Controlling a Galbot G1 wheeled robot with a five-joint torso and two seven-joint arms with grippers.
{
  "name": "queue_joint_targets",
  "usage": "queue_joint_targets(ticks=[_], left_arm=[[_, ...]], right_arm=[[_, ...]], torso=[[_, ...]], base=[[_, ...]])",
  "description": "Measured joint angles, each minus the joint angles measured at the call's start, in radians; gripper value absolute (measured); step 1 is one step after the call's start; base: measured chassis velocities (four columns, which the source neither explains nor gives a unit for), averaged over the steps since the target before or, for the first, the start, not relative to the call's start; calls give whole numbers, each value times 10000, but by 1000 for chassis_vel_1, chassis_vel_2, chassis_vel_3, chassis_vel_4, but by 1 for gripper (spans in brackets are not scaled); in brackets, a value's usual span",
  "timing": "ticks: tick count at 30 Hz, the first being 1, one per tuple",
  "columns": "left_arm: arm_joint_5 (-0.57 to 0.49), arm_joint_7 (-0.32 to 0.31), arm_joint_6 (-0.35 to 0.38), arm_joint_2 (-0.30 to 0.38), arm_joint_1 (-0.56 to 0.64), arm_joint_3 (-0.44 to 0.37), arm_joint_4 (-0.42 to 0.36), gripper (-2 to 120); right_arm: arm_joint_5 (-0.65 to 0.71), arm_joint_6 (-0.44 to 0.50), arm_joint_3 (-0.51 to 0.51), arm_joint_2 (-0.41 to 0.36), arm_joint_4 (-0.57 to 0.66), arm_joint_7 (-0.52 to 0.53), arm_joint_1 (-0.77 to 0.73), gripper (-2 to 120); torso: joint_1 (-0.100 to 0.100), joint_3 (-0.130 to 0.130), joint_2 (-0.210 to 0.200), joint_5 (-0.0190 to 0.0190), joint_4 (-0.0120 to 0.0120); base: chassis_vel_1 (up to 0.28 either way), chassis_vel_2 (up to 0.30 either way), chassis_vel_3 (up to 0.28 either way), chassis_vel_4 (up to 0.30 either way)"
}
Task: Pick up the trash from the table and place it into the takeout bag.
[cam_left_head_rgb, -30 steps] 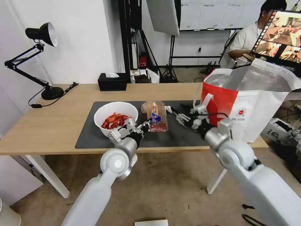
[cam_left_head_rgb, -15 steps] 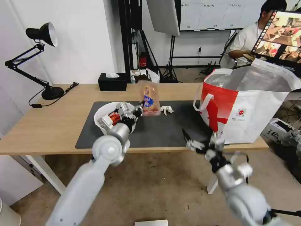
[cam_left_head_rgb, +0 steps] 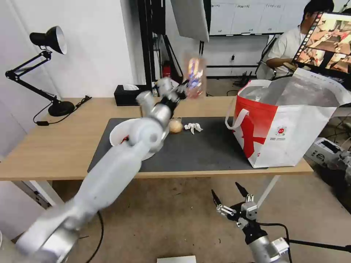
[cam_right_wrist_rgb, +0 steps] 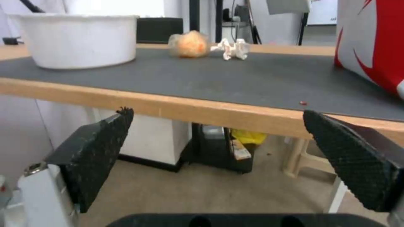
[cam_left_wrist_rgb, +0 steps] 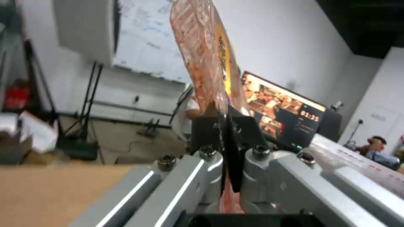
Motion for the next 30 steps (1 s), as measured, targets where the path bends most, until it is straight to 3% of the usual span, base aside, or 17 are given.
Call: queue_joint_targets(ticks=[8,14,22,30], left_arm=[[901,-13,-284,-1505,-1172,1185,1439,0],[2659,252,-725,-2844,-2141,2032,3215,0],[4091,772,-1131,-3046,-2560,2955,3925,0],[4174,937,-1201,-2840,-2564,3426,3848,0]], right_arm=[[-178,-314,-129,57,-87,84,119,100],[-285,-451,-251,110,-175,105,240,100],[-414,-487,-370,209,-199,90,198,100],[-449,-491,-420,254,-289,63,188,100]], torso=[[0,1,0,-1,1],[1,0,0,0,-1],[0,0,-1,-1,0],[0,0,-1,-3,2]], base=[[0,0,0,0],[0,0,0,0],[0,0,0,0],[0,0,0,0]])
